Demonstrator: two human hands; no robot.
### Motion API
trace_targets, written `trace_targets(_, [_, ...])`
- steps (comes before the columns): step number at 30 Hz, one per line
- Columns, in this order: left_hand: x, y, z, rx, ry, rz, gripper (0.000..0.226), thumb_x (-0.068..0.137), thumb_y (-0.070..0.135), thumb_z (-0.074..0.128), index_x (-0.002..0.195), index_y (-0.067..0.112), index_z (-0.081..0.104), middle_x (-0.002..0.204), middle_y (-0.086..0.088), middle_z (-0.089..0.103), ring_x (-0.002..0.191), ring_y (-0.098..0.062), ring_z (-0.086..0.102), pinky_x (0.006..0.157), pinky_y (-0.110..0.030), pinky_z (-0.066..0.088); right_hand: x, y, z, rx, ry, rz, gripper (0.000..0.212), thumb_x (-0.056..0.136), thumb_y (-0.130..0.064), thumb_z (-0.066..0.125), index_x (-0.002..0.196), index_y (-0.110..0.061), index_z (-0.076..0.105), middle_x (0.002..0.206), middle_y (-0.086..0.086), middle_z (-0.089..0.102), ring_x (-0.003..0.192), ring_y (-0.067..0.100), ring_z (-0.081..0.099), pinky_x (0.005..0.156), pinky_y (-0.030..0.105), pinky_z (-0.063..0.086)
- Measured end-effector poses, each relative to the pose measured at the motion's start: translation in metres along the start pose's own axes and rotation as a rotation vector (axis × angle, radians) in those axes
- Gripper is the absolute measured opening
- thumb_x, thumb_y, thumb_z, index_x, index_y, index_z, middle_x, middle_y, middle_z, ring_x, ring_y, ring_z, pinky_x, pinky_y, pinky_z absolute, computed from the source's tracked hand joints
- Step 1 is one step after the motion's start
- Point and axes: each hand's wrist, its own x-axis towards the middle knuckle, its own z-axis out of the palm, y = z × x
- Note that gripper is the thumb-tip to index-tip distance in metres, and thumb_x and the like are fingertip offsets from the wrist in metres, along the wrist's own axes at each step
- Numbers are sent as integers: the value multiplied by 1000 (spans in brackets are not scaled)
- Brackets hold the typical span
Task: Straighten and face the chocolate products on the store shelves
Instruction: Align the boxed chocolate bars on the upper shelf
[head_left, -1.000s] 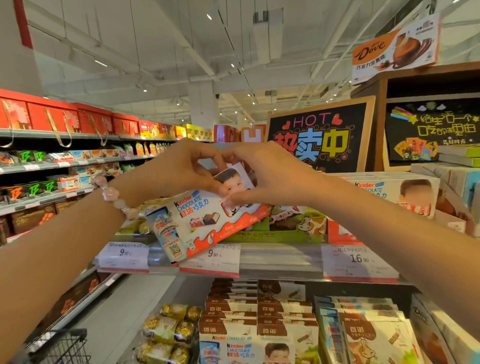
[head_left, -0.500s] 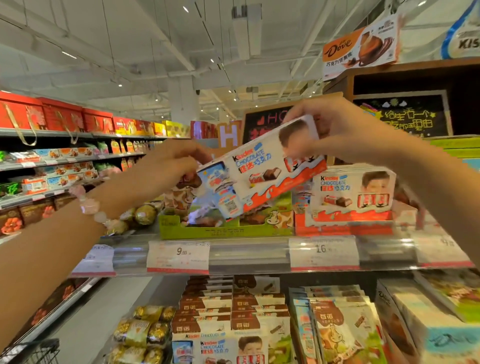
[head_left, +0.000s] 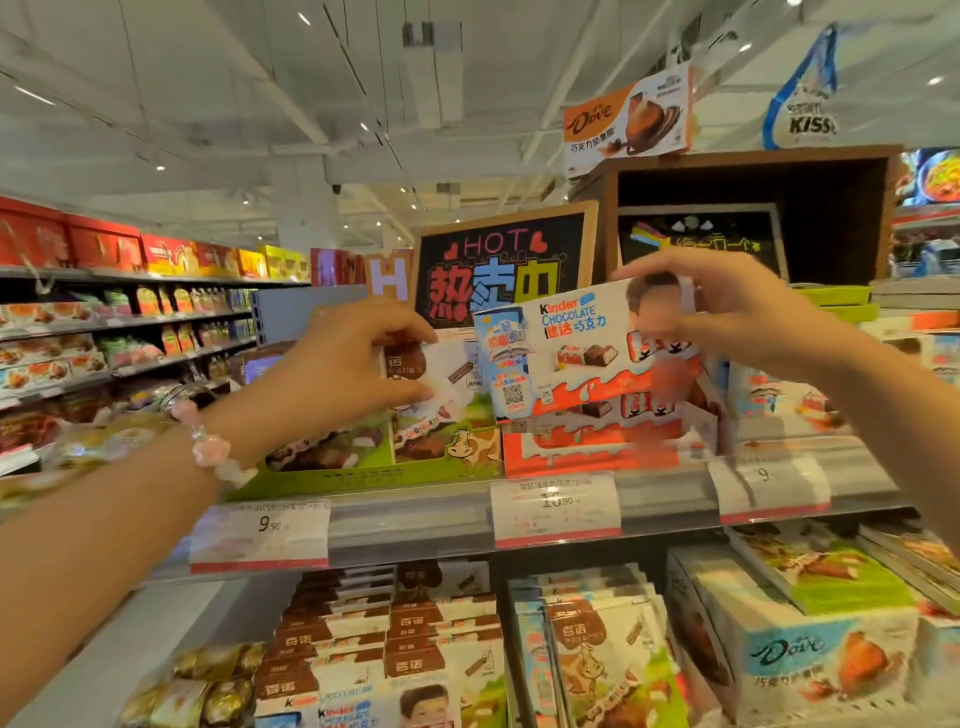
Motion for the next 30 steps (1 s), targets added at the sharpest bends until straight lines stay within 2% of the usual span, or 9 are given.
trace_targets(3, [1, -5, -1, 90, 8, -10, 40, 67, 21, 82, 103, 18, 66, 106, 1, 61, 98, -12, 55, 75, -7, 37, -6, 2, -7, -27, -6, 42, 42, 82, -10, 66, 103, -46, 59, 103, -23, 59, 103, -2, 57, 63, 19, 56])
trace_targets(6, [-1, -7, -2, 130, 25, 2, 36, 66, 25, 83, 98, 20, 67, 98, 7, 60, 91, -11, 54, 76, -8, 36, -7, -4, -8, -161, -51, 47, 41, 81, -11, 66, 98, -47, 56, 99, -21, 58, 100, -1, 55, 63, 14, 49])
trace_targets(9, [-3, -6, -2, 120, 38, 19, 33, 64, 25, 83, 92, 25, 64, 87, 20, 52, 82, -5, 50, 73, -8, 36, -6, -8, -1, -323, -70, 53, 45, 82, -9, 65, 93, -49, 50, 98, -23, 53, 96, 1, 51, 68, 14, 40])
trace_targets(13, [-3, -6, -3, 82, 22, 20, 33, 63, 26, 83, 86, 33, 59, 85, 26, 51, 79, 9, 50, 67, -5, 36, 0, -4, 20, -336, -30, 186, 35, 87, -8, 56, 84, -42, 46, 100, -10, 50, 94, 12, 52, 66, 23, 49])
trace_targets(15, [-2, -7, -3, 71, 20, 12, 34, 64, 26, 83, 85, 34, 59, 86, 26, 51, 80, 12, 49, 66, -4, 36, 4, -4, 27, -436, -14, 252, 27, 89, -9, 52, 88, -36, 45, 96, -10, 45, 87, 12, 50, 62, 24, 47])
trace_targets(21, [0, -8, -3, 82, 4, 2, 33, 66, 23, 83, 89, 29, 60, 94, 12, 55, 87, -6, 50, 70, -6, 36, 11, -21, 18, -953, -116, 91, 25, 86, -24, 60, 94, -33, 38, 72, -16, 42, 71, 9, 46, 54, 24, 32])
trace_targets(23, [0, -8, -3, 76, -4, -1, 33, 66, 23, 82, 90, 28, 60, 96, 8, 57, 87, -7, 51, 71, -8, 37, 17, -26, 12, -902, -215, 112, 23, 86, -25, 62, 94, -31, 42, 72, -17, 45, 65, 1, 45, 51, 19, 32])
trace_targets(26, [0, -8, -3, 73, -9, -12, 34, 66, 23, 82, 91, 27, 61, 96, 7, 57, 86, -7, 51, 70, -9, 38, 24, -30, 3, -740, -335, 200, 25, 86, -21, 63, 85, -36, 43, 82, -16, 51, 73, 0, 48, 55, 18, 33])
trace_targets(30, [-1, -8, -3, 71, 4, -10, 35, 65, 22, 83, 94, 23, 63, 98, 4, 58, 89, -11, 53, 71, -11, 39, 26, -21, 2, -670, -336, 205, 27, 89, -19, 59, 83, -39, 42, 88, -16, 52, 83, 8, 55, 62, 21, 43])
